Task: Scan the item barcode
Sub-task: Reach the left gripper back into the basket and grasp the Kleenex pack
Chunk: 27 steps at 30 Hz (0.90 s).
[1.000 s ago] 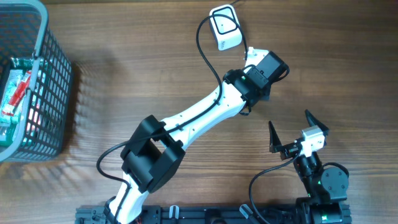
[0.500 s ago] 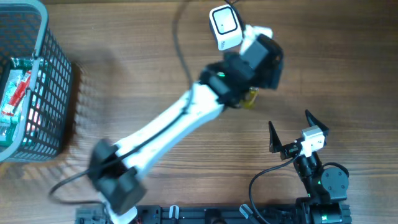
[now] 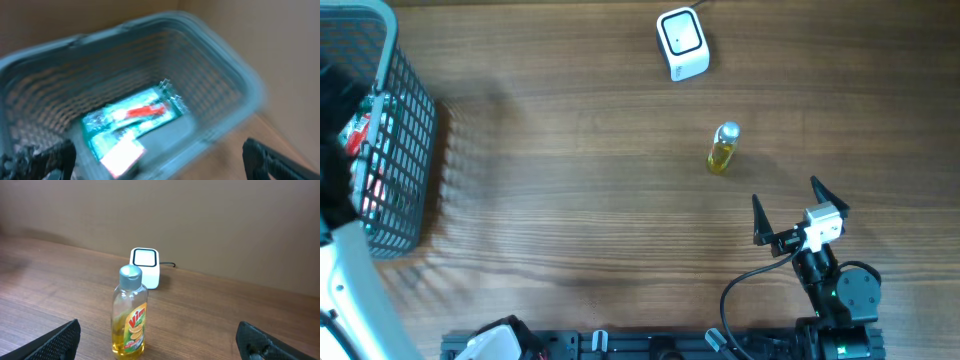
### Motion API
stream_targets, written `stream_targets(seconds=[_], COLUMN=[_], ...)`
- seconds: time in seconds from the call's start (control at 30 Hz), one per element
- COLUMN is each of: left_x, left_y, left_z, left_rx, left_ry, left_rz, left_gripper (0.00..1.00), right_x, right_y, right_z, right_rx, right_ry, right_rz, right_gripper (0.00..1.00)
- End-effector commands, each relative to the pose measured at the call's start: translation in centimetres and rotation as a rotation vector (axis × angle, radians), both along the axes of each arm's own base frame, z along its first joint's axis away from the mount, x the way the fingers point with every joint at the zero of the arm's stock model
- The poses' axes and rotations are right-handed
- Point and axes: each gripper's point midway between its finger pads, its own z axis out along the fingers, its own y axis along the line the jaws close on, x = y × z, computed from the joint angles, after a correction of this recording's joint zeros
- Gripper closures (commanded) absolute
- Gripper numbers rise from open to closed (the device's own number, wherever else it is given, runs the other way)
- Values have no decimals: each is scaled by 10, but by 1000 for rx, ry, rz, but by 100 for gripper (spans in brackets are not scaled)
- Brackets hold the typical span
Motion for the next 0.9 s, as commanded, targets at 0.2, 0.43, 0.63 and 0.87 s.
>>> stream_targets(seconds=[0.2, 0.43, 0.63, 0.87], left_x=[-34, -16, -11, 18], left_y=[76, 68, 65, 63], left_z=[-136, -218, -256, -265], left_rx=[-443, -576, -591, -555], left_ry=[306, 544, 565, 479], left_rz=[132, -130, -200, -331], left_gripper=[0, 0, 0, 0], right_x=[0, 0, 0, 0], right_y=[-1, -1, -1, -1], right_z=[1, 1, 1, 1], right_rx=[5, 5, 5, 5], right_ry=[-6, -5, -6, -6], right_rz=[-6, -6, -6, -6], right_gripper=[0, 0, 0, 0])
